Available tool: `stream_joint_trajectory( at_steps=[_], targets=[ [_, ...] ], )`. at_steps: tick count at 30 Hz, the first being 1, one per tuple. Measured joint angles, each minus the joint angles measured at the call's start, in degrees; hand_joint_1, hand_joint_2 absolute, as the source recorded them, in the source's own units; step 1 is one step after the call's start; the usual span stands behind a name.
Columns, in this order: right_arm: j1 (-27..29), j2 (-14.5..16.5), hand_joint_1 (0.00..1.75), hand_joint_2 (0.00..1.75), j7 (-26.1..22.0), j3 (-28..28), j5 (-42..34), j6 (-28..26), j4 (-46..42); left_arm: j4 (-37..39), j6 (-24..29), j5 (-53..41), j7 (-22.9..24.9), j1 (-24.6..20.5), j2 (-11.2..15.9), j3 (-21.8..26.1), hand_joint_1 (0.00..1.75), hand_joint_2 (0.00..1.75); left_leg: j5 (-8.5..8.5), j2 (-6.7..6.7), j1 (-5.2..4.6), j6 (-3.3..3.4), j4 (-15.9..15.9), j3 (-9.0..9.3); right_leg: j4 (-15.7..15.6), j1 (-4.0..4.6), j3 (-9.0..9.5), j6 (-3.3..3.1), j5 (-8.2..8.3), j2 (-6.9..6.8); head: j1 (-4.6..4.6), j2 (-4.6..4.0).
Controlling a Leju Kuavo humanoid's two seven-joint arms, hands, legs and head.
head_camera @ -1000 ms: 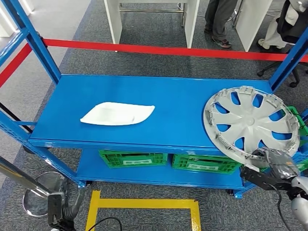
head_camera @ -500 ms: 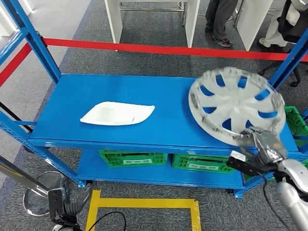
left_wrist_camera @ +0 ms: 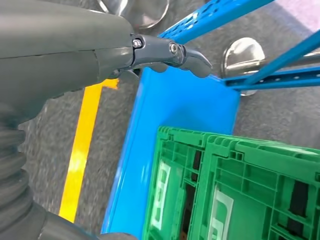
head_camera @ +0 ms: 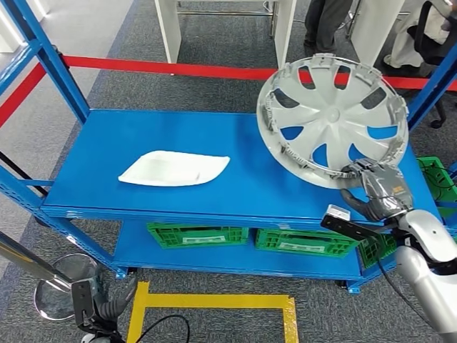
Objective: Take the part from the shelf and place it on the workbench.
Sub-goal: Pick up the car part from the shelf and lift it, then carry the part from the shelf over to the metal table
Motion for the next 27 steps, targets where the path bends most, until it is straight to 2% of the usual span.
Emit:
stream_joint_trajectory(
  at_steps=[11,15,21,27],
  targets=[
    [-4.2,2.23,1.75,1.75,1.47,2.97,1.46,-2.74,0.05,0.62,0.52,0.86,0.15,-0.54,-0.62,0.23,0.0,1.75,0.0,-0.05,0.0,0.0,0.0,-0.02,0.0,0.01,-0.02,0.0,-0.01,-0.06,-0.01,0.0],
    [-4.18,2.8,1.75,1.75,2.17,3.26,2.85,-4.09,-0.3,0.76,0.59,0.93,-0.26,-0.54,-0.72,0.32,0.0,1.75,0.0,-0.05,0.0,0.0,0.0,-0.04,0.0,0.0,-0.03,0.0,-0.01,-0.06,0.01,0.0],
    [-2.48,4.87,1.75,1.75,2.17,3.17,4.95,-11.89,-4.0,0.77,0.65,1.58,-1.67,-0.51,-0.73,0.38,0.0,1.75,0.0,-0.05,0.0,-0.01,0.01,-0.03,0.0,0.01,-0.06,0.0,-0.01,-0.03,-0.01,0.0],
    [-1.16,6.68,1.75,1.75,2.22,3.44,6.56,-12.3,-6.35,0.71,1.88,1.46,-1.69,-0.51,-0.79,0.35,0.0,1.75,0.0,-0.05,0.02,-0.01,0.0,-0.03,0.01,0.02,-0.05,0.0,-0.01,-0.04,-0.01,0.0]
  ],
)
